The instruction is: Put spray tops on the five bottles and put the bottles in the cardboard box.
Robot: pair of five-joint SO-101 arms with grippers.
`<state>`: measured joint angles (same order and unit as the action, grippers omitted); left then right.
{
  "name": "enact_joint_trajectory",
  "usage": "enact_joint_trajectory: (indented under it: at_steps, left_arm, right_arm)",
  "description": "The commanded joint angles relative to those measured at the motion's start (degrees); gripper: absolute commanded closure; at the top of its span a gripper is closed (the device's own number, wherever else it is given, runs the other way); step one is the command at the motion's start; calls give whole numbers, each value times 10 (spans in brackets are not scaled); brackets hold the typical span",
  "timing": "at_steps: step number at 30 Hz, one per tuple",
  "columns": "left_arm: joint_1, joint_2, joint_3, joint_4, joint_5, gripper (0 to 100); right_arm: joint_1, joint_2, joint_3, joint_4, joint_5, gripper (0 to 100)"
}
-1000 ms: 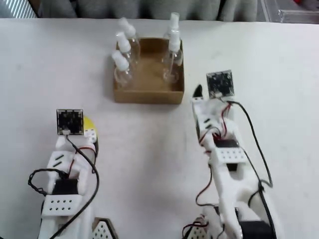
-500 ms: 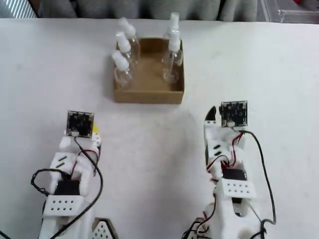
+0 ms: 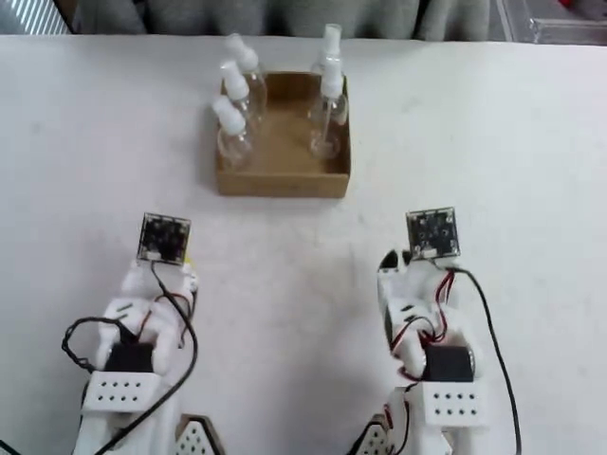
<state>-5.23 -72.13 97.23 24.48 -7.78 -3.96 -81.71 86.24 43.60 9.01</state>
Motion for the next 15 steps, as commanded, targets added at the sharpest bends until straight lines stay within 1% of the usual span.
enact_joint_trajectory:
  at_steps: [1,4,9,12,15]
  left_arm:
    - [3,-2,-5,57,-5,976]
    - [3,-2,-11,75,-2,976]
    - [3,-2,-11,71,-4,976]
    - [3,-2,-11,71,-4,976]
    - [3,-2,-11,71,-4,976]
  right_arm:
    - [-25,-57,11,65,4,982]
    - [-35,-106,51,88,4,982]
    - [-29,-193,108,96,2,982]
    - [-30,-218,105,161,2,981]
    - [-34,-213,105,184,2,981]
